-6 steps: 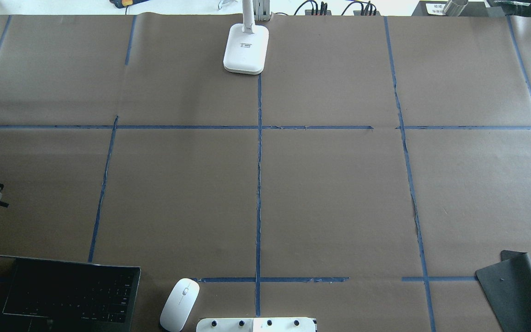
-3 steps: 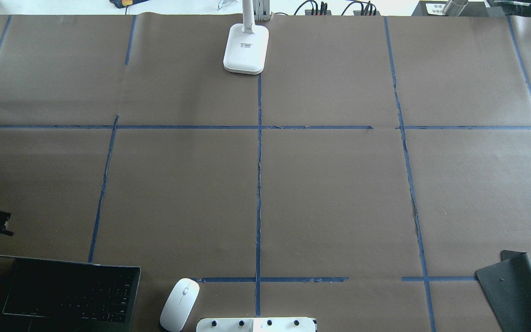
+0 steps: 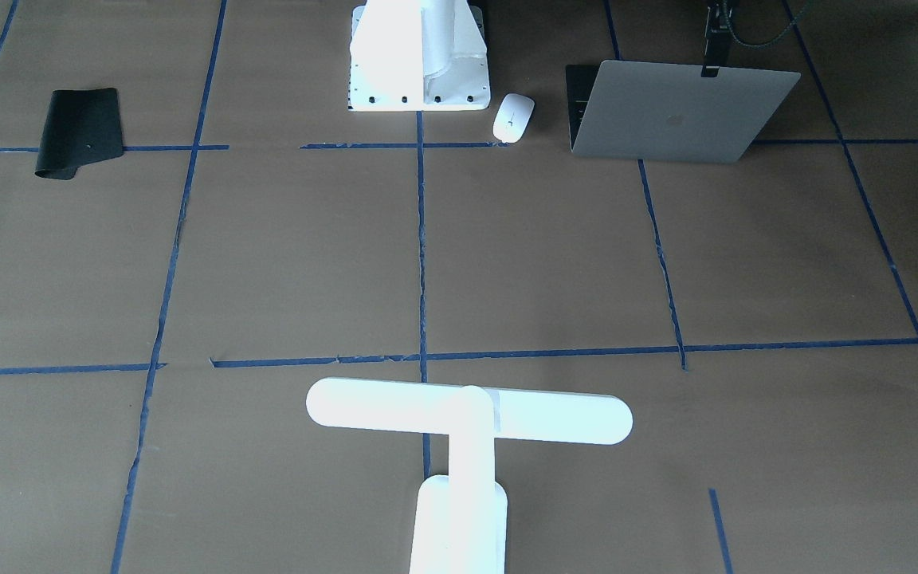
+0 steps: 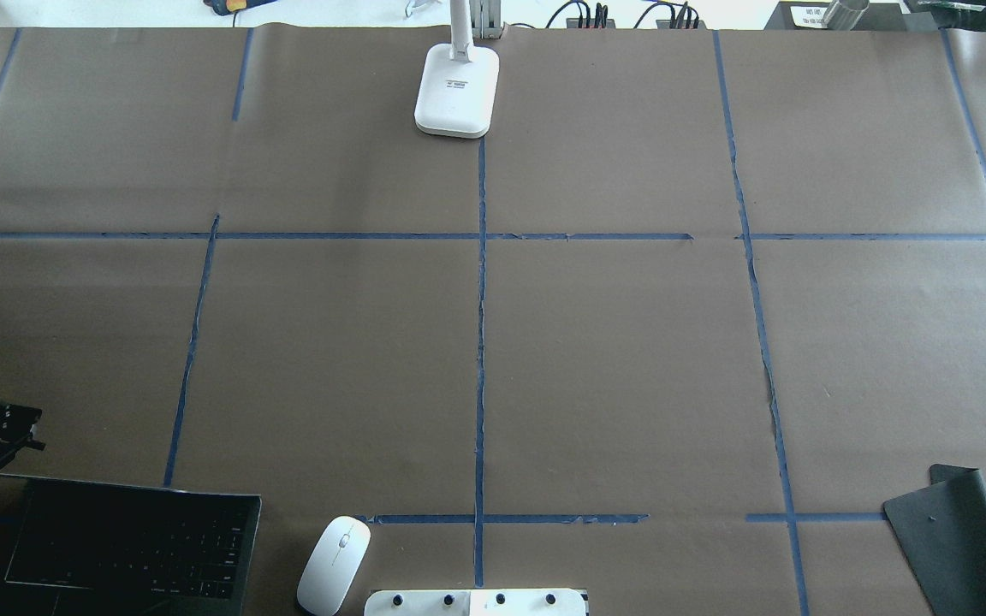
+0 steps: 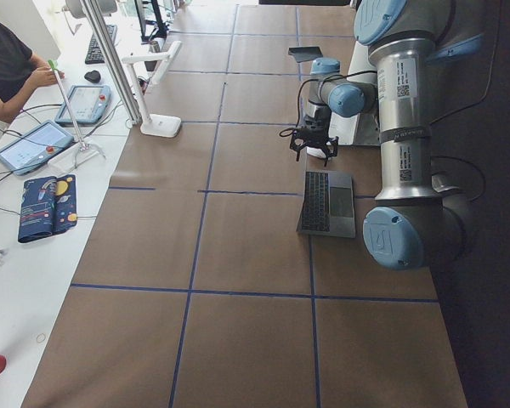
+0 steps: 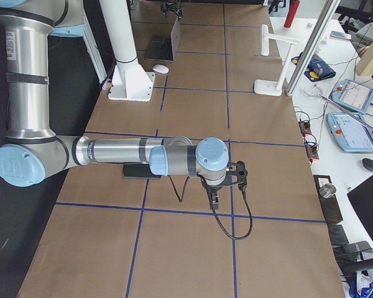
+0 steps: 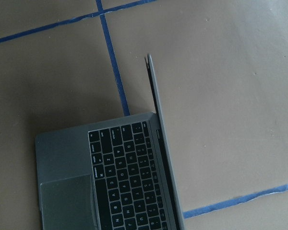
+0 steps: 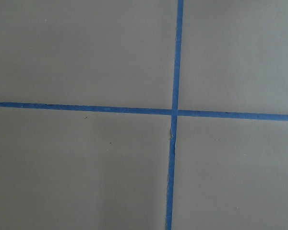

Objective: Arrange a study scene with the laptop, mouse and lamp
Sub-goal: 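Reach the left gripper down and grasp the grey laptop's edge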

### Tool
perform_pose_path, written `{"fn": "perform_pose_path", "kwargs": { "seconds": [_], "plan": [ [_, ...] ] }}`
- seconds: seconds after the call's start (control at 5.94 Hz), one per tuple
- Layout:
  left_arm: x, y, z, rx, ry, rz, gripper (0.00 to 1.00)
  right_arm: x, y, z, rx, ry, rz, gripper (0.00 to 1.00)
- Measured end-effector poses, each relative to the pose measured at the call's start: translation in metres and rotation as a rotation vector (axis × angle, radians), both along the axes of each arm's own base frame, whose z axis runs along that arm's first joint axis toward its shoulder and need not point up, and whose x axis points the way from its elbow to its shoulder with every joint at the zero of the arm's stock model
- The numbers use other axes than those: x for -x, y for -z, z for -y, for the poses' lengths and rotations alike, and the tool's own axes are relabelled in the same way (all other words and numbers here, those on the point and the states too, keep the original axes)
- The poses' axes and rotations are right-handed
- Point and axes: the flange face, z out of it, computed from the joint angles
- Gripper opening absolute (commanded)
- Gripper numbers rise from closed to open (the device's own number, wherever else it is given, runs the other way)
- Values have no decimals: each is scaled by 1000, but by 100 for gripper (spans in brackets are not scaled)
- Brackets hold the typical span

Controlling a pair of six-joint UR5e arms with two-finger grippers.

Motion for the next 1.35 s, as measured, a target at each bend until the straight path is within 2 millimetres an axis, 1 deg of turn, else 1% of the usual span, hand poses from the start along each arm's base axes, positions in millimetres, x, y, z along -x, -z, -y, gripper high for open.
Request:
{"fn": "perform_pose_path", "kwargs": {
  "seconds": [0.34, 0.67, 0.84, 1.18, 1.35],
  "plan": [
    [-22, -3, 9, -10, 13, 6, 100, 0, -4, -1, 9, 0, 1, 100],
    [-38, -4, 0, 1, -5, 13, 100, 0, -6, -2, 15, -1, 2, 100],
    [-41, -7, -4, 3, -16, 19, 98, 0, -6, -3, 13, 0, 2, 100],
    [-41, -12, -7, 23, -6, 49, 55, 0, -4, -3, 9, 0, 2, 100],
    [-40, -15, -6, 35, 20, 68, 27, 0, -4, -3, 9, 0, 1, 100]
  ]
}}
